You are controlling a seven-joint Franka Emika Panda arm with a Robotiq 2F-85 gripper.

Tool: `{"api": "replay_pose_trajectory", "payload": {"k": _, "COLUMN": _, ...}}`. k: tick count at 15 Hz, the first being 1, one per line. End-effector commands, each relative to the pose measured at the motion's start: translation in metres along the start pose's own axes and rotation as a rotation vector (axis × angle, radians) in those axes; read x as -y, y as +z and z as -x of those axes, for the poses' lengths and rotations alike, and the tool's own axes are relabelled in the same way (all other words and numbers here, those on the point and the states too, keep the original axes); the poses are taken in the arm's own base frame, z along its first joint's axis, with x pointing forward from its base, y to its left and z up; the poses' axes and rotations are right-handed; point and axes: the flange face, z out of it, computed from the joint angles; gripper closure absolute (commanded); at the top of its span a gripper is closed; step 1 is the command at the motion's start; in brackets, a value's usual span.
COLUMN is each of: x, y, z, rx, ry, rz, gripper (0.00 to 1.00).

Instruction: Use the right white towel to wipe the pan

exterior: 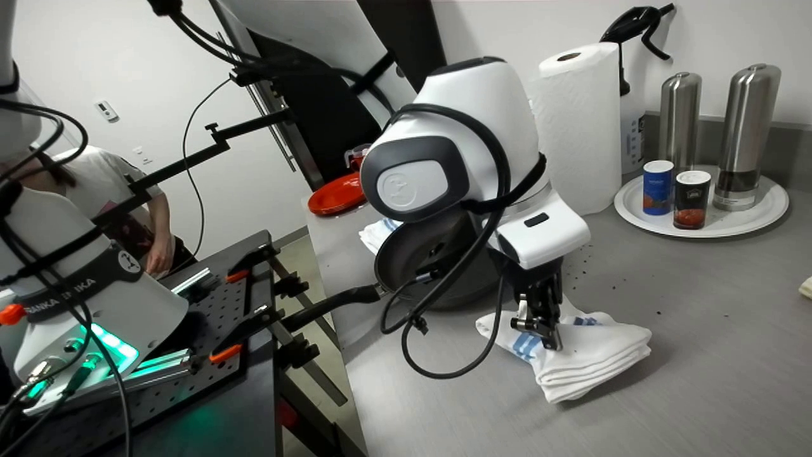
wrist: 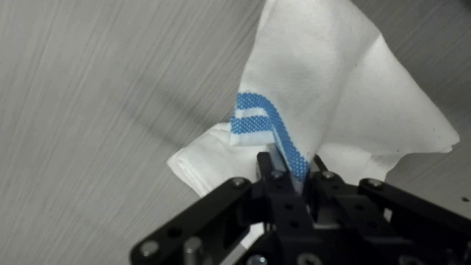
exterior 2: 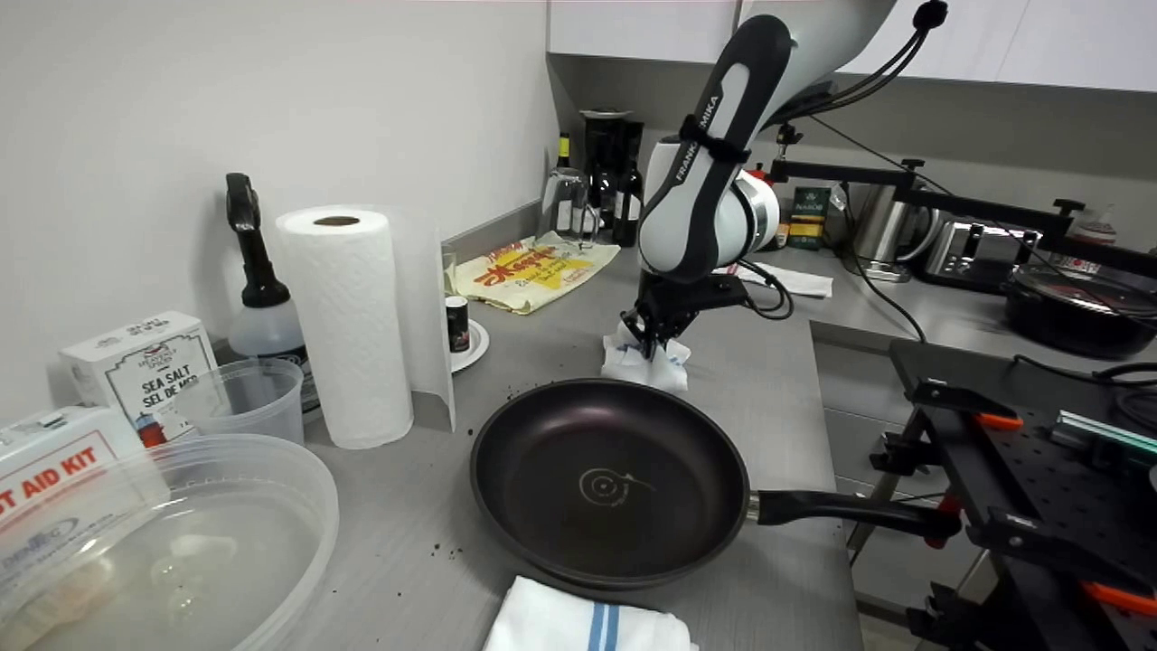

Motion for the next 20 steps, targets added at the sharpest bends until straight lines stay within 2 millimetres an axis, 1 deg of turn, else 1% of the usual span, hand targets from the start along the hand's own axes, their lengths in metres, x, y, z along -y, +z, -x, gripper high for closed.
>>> {"api": "replay_pose_trajectory", "payload": {"k": 1, "x": 0.013, "y": -0.033, "z": -0.007, "rx": 0.023, "ry": 0.032, "rz": -0.036, "gripper": 0.97}}
{"api": "replay_pose_trajectory", "payload": {"k": 4, "x": 0.02, "y": -0.071, "z": -0.014, "rx": 0.003, "ry": 0.024, "rz": -0.075, "gripper": 0.97}}
{"api": "replay_pose_trajectory", "payload": {"k": 7, "x": 0.026, "y": -0.12, "z": -0.019, "rx": -0.012, "ry": 0.002, "rz": -0.13, "gripper": 0.97}}
{"api": "replay_pose_trajectory", "payload": {"k": 9, "x": 0.033, "y": -0.152, "z": -0.015, "rx": -0.028, "ry": -0.023, "rz": -0.161, "gripper": 0.97}}
{"api": "replay_pose_trajectory", "payload": {"k": 10, "x": 0.035, "y": -0.165, "z": -0.012, "rx": -0.033, "ry": -0.035, "rz": -0.172, "gripper": 0.97}}
{"api": "replay_pose_trajectory", "payload": {"k": 12, "x": 0.043, "y": -0.19, "z": 0.001, "rx": -0.027, "ry": -0.07, "rz": -0.196, "gripper": 0.97}}
{"api": "replay_pose_trajectory", "payload": {"k": 14, "x": 0.053, "y": -0.21, "z": 0.022, "rx": -0.018, "ry": -0.115, "rz": -0.214, "gripper": 0.97}}
{"api": "replay_pose_trajectory", "payload": {"k": 17, "x": 0.073, "y": -0.226, "z": 0.061, "rx": -0.009, "ry": -0.221, "rz": -0.229, "gripper": 0.97}}
{"api": "replay_pose_trajectory", "payload": {"k": 20, "x": 0.088, "y": -0.231, "z": 0.098, "rx": 0.005, "ry": -0.329, "rz": -0.226, "gripper": 0.97}}
